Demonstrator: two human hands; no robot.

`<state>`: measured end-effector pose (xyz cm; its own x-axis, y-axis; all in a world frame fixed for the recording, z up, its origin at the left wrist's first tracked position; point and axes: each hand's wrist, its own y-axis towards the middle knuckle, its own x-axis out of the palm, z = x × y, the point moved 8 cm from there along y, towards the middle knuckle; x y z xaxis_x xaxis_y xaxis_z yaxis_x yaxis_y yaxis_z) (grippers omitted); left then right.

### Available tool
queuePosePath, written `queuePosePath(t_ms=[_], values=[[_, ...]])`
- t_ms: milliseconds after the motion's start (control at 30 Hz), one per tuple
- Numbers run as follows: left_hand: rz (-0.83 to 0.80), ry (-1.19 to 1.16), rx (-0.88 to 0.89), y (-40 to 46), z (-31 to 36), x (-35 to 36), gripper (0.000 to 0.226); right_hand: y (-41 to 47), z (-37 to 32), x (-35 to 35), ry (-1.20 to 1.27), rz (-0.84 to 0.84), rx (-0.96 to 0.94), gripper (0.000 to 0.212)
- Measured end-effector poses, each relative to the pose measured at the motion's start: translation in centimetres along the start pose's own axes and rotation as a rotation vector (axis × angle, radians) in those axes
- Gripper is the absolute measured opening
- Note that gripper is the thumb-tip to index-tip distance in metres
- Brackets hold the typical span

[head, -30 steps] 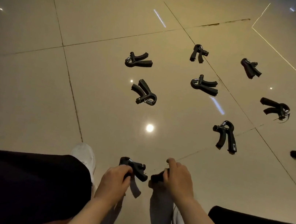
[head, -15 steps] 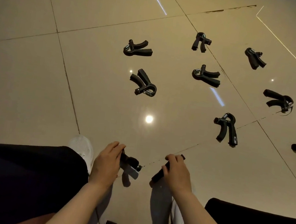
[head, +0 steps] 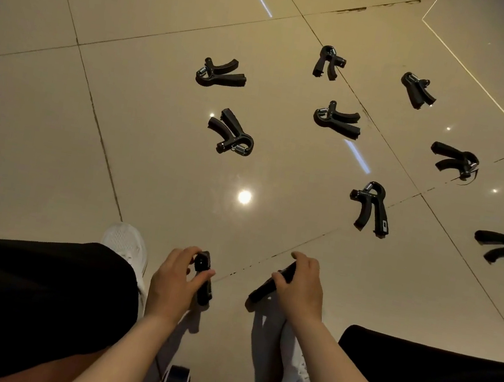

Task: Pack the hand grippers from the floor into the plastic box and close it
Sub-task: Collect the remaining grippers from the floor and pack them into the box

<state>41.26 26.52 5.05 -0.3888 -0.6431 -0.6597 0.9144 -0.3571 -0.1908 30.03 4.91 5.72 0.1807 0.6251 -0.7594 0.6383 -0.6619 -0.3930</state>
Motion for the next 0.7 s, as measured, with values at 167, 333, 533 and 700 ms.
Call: queuePosePath(t_ms=[167,333,533,700], values=[[0.000,0.013,0.045,0.7,-0.3,0.0,0.036,0.8,2.1,-0.6,0.131,-0.138,0.162,0.091],[-0.005,0.091,0.089,1.5,0.1,-0.5,0.036,1.5,3.9,0.4,0.215,-0.293,0.234,0.099],[0.019,0.151,0.153,2.2,0.4,-0.6,0.034,2.0,4.5,1.0,0.244,-0.322,0.189,0.103],[0.035,0.415,0.427,2.4,2.3,-0.3,0.039,2.1,3.3,0.3,0.047,-0.273,0.101,0.109]])
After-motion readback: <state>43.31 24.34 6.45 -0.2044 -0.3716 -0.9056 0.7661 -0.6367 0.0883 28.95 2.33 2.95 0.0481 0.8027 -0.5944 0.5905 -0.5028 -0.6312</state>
